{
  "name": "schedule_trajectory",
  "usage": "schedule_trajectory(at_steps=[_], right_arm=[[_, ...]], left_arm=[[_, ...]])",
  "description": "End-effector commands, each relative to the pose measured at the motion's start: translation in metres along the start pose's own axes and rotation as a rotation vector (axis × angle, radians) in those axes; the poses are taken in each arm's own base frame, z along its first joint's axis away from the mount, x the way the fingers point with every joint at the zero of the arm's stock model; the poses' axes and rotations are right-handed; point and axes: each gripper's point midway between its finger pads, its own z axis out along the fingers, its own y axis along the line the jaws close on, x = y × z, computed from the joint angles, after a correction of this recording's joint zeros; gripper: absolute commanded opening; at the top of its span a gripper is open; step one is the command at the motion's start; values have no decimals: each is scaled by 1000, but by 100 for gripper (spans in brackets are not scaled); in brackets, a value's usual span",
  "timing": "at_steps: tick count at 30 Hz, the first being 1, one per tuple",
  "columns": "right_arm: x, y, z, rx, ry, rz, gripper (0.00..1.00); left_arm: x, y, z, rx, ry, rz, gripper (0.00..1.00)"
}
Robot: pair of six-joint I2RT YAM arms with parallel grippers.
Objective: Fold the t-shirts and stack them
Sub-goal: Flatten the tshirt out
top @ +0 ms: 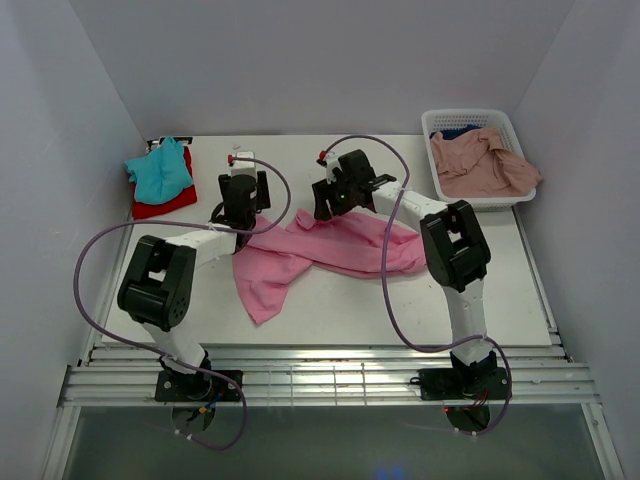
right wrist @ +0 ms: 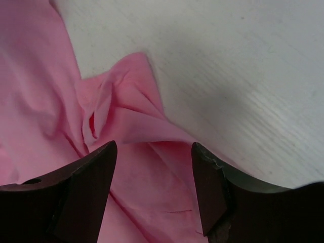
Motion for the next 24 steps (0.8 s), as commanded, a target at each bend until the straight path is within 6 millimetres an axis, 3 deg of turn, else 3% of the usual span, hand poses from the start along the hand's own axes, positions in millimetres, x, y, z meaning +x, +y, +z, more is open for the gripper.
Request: schedule_trajectory(at_steps=[1,12,18,24], right_arm=[[-34,44,-22,-186,-113,1,66],[-42,95,-21,-321,-133,-38,66],[-30,95,-4,-309,-94,-27,66],[-26,86,3,-240,-91,-50,65]], left_arm=[[-11,6,5,-39,-27,90,77],[7,10,-6,-39,16,43,78],[15,12,-8,-44,36,44,78],[10,13,-11,-46,24,42,78]])
